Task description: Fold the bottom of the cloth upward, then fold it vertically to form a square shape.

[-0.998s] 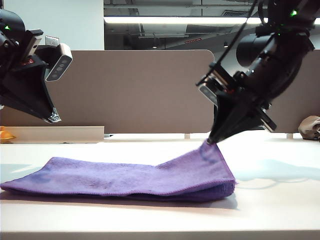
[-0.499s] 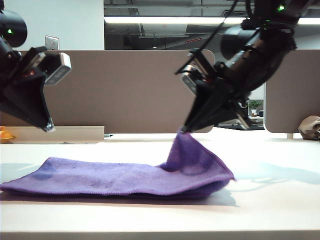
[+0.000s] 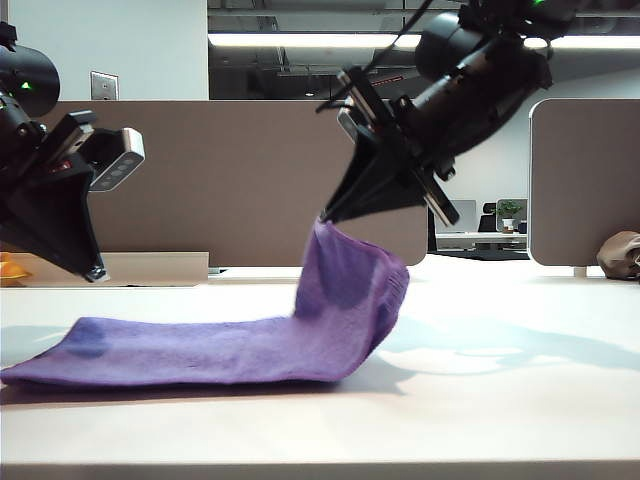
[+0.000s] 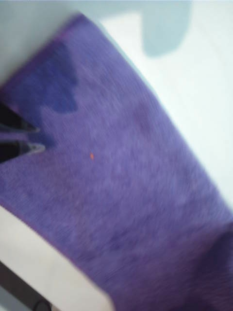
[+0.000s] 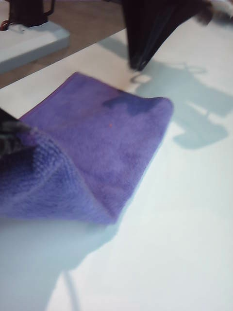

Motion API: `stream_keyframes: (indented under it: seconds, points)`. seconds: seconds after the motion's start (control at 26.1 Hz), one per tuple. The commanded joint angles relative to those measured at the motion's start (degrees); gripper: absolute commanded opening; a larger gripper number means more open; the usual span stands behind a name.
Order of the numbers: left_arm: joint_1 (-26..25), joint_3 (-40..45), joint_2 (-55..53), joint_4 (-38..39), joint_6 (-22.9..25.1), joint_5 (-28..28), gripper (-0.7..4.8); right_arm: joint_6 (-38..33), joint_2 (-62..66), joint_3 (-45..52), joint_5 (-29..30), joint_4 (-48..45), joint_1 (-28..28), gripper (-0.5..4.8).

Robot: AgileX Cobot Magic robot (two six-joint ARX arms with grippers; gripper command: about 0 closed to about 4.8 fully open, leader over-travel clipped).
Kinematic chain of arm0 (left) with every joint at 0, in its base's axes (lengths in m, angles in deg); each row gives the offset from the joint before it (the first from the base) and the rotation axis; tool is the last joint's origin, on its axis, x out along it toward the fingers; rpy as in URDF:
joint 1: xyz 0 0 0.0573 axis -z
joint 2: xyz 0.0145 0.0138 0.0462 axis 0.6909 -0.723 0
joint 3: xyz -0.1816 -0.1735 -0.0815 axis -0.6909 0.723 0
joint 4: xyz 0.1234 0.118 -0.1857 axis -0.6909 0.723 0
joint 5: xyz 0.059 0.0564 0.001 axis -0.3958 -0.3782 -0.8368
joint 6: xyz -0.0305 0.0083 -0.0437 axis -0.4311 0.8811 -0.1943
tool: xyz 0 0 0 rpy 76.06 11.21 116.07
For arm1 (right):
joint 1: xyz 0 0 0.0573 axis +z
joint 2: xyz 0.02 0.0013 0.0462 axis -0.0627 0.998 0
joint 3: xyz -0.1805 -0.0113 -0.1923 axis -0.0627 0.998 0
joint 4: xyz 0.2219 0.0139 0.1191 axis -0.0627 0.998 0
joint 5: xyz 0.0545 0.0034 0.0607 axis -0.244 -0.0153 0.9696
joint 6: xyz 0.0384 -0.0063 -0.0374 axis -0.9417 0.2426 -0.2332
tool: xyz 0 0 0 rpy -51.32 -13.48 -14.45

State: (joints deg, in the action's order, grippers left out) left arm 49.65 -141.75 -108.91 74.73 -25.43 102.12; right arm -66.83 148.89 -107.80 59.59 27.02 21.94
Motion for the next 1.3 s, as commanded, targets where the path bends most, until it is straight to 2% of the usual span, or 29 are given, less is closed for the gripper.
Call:
stream_keyframes:
  seconds: [0.04, 0.42, 0.65, 0.81, 1.3]
  points:
    - [0.0, 0.0, 0.8, -0.1, -0.4, 4.4, 0.27, -1.2, -0.2, -1.3, 0.3, -3.3, 1.0, -0.05]
    - [0.0, -0.1, 6.5, -0.1, -1.2, 4.8, 0.27, -5.0, 5.3, -2.0, 0.8, -9.0, 6.9, -0.05]
    - [-0.2, -0.1, 13.4, 1.0, -1.2, 3.3, 0.27, -10.6, 6.9, -2.6, 1.6, -17.1, 9.2, -0.06]
    - [-0.2, -0.1, 16.8, 2.4, -1.2, 0.3, 0.27, -11.6, 8.6, -6.4, 2.1, -16.9, 10.4, -0.05]
    - [-0.2, -0.1, 20.9, 6.1, -1.2, 0.6, 0.27, -14.2, 18.6, -17.5, 3.0, -17.3, 17.4, -0.05]
